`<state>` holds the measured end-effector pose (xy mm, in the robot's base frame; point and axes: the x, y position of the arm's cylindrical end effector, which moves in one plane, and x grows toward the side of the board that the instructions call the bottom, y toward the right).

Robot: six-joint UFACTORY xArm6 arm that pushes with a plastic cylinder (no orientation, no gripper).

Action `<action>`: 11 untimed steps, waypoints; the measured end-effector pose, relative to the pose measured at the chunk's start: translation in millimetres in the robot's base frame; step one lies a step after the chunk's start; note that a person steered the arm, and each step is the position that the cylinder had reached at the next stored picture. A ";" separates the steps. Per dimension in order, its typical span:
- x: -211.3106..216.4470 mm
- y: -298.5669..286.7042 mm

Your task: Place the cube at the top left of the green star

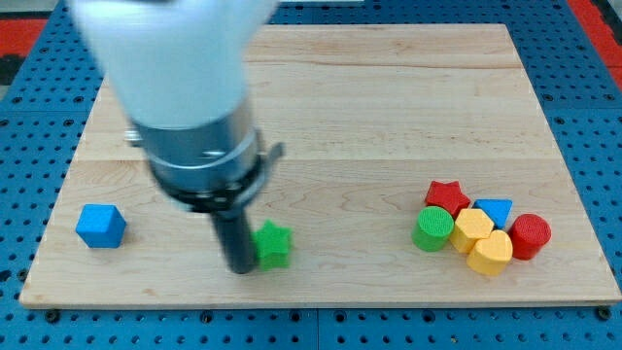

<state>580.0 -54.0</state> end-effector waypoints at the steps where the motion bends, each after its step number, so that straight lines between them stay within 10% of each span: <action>1: 29.4 -60.2; 3: 19.9 -248.8; 4: -19.2 -248.9; 11: -65.5 -40.2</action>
